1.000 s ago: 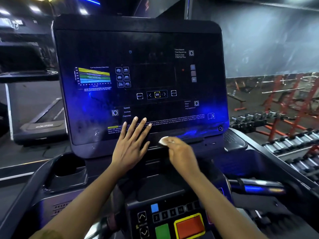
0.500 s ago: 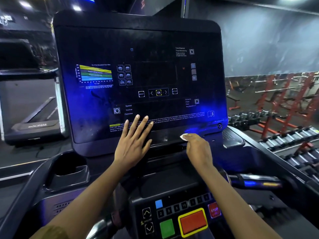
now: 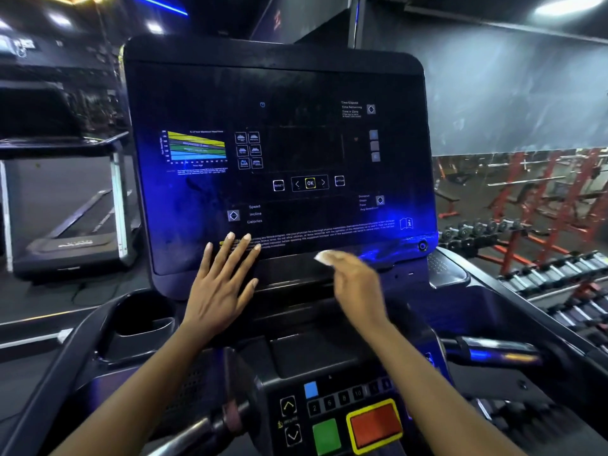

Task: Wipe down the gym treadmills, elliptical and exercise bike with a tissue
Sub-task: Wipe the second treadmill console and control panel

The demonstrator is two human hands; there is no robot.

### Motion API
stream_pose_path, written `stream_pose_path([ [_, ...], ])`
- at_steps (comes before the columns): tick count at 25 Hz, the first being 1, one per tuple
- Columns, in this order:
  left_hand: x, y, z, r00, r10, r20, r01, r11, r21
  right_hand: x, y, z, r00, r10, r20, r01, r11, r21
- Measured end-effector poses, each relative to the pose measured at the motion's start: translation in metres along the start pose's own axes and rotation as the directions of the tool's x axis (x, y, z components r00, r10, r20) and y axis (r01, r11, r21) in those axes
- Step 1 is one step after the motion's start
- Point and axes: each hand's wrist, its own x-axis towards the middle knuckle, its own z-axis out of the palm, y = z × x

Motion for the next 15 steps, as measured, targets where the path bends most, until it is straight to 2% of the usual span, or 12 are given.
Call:
stream_pose_path([
  [2,-0.005,-0.003,0.001,1.000,0.013,-0.003,-0.013,0.999,0.032,0.013,0.028,-0.020,0.982,0.129,-0.137,-0.142,0.986,-0.085],
  [4,-0.005,-0.002,0.002,1.000,0.011,-0.003,-0.011,0.999,0.043,0.017,0.040,-0.021,0.969,0.202,-0.143,-0.229,0.952,-0.204],
  [7,-0.005,-0.002,0.002,1.000,0.009,-0.001,-0.009,0.999,0.047,0.001,0.028,0.008,0.985,0.071,-0.156,-0.112,0.955,-0.274],
  [12,-0.006,-0.002,0.004,1.000,0.013,-0.002,-0.013,0.998,0.055,-0.020,-0.016,0.038,0.987,-0.113,-0.118,0.076,0.956,-0.282],
  [15,-0.007,-0.003,0.004,1.000,0.017,-0.002,-0.017,0.998,0.054,-0.026,-0.042,0.055,0.983,-0.183,0.011,0.181,0.958,-0.224],
])
